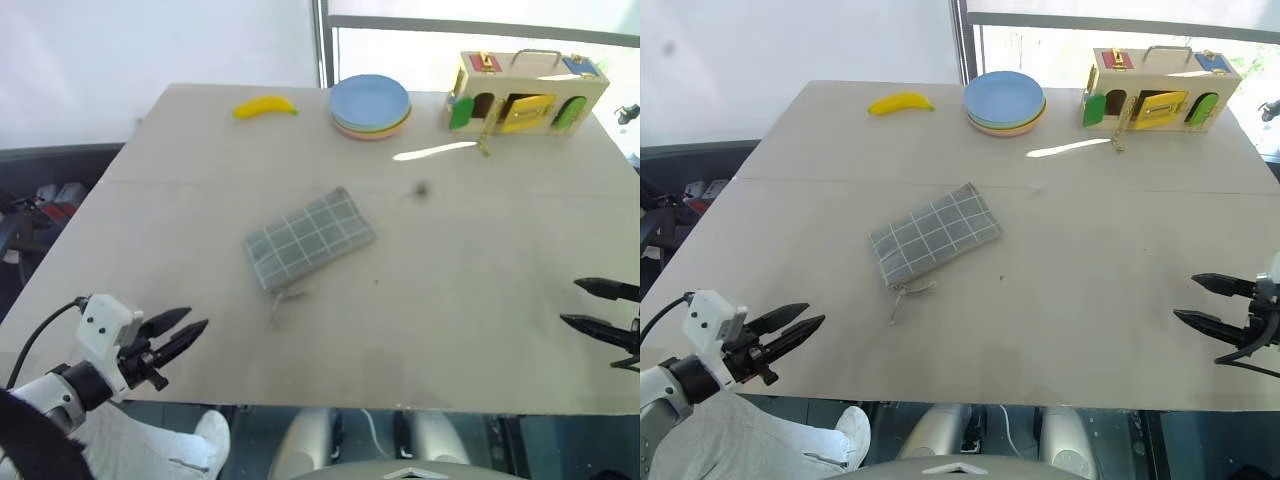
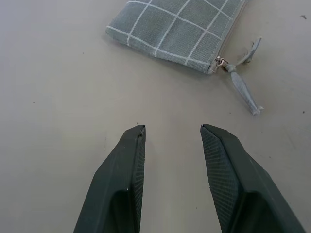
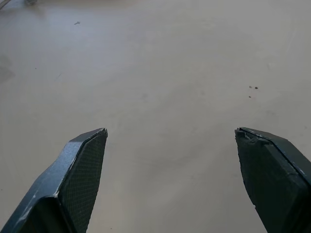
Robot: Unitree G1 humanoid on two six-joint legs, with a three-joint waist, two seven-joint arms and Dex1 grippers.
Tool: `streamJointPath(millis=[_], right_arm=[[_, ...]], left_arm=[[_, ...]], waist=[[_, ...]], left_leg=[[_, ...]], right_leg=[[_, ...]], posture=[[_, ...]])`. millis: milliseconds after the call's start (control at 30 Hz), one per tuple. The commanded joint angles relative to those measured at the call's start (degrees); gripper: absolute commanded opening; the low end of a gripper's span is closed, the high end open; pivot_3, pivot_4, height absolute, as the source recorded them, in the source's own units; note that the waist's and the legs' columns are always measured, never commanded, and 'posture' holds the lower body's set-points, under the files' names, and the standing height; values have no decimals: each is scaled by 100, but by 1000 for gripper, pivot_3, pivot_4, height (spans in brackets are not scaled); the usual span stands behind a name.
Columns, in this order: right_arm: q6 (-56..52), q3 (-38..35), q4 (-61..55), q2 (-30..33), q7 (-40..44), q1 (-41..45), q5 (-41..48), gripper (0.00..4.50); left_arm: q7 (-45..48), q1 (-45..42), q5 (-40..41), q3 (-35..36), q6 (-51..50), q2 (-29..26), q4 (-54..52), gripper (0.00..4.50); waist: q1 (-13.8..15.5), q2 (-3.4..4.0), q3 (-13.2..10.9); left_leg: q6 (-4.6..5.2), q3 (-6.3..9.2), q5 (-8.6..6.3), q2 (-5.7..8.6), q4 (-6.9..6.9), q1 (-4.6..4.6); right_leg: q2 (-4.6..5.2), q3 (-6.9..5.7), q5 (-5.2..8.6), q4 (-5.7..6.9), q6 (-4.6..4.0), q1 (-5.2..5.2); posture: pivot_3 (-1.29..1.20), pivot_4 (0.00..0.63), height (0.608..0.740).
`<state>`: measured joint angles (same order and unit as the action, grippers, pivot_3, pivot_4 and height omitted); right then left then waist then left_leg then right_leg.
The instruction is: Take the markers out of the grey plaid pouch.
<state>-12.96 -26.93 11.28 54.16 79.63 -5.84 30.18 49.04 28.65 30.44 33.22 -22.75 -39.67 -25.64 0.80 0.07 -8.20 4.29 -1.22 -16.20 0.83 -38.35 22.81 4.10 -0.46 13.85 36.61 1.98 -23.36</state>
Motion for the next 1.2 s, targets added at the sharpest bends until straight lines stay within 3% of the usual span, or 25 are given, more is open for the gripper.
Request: streamJointPath(millis=[33,133,233,300,333,400,567,900,1033,1200], right_arm=[[-43,-55,-100,31,17,69,97,4288],[-229,-53,-176,16,-43,70,162,4288],[-679,-85,-388,9,-115,63,389,4288],[-900,-76,-532,32,-127,44,472,4288],[-978,-31,-601,66,-111,11,463,4500],[-1092,50,-738,102,-54,-58,458,4500],[-1468,-47,-1276,-82,-47,98,1011,4500],[-2354,-89,-2189,-140,-344,105,1807,4500],[-2584,-200,-2291,-86,-246,25,2082,4500],[-2356,-310,-2497,-209,-85,-227,2113,4500]], left_arm=[[48,-69,5,20,97,-11,65,1842],[98,-120,19,-19,94,-30,117,1842],[131,-257,13,-37,165,-24,214,2571],[139,-334,-121,-120,263,-79,274,3484],[111,-382,-313,-224,401,-111,330,4023],[146,-448,-543,-408,609,-149,412,4451],[201,-906,-1229,-777,1471,-365,898,4451],[-728,-2574,-4163,-2144,5646,-1203,3267,4451],[-992,-3270,-4648,-2867,6694,-1156,4085,4451],[-1610,-4211,-5585,-3824,7877,-699,4967,4451]], waist=[[1,0,0],[-1,0,0],[0,0,0],[1,0,0],[3,0,0],[4,1,1],[2,0,-1],[15,0,-1],[4,4,0],[51,24,15]], left_leg=[[0,0,0,0,0,0],[0,0,0,0,0,0],[0,0,0,0,0,0],[0,1,0,0,0,0],[0,1,0,0,0,0],[0,1,0,0,0,0],[0,0,-1,0,1,2],[-20,-2,-16,2,8,11],[-20,-4,-16,2,15,17],[-17,-5,-14,5,15,16]], right_leg=[[0,0,0,0,0,0],[0,0,0,0,0,0],[0,0,0,0,0,0],[0,0,0,0,0,0],[0,0,0,1,0,0],[1,0,0,1,0,0],[2,1,0,0,0,-2],[7,2,-2,-11,1,-11],[8,2,-5,-10,5,-16],[9,1,-16,-10,25,-15]], posture=[[0,150,740],[0,150,740],[0,150,740],[0,150,740],[0,150,740],[0,150,740],[0,150,740],[0,150,740],[0,150,740],[0,150,740]])
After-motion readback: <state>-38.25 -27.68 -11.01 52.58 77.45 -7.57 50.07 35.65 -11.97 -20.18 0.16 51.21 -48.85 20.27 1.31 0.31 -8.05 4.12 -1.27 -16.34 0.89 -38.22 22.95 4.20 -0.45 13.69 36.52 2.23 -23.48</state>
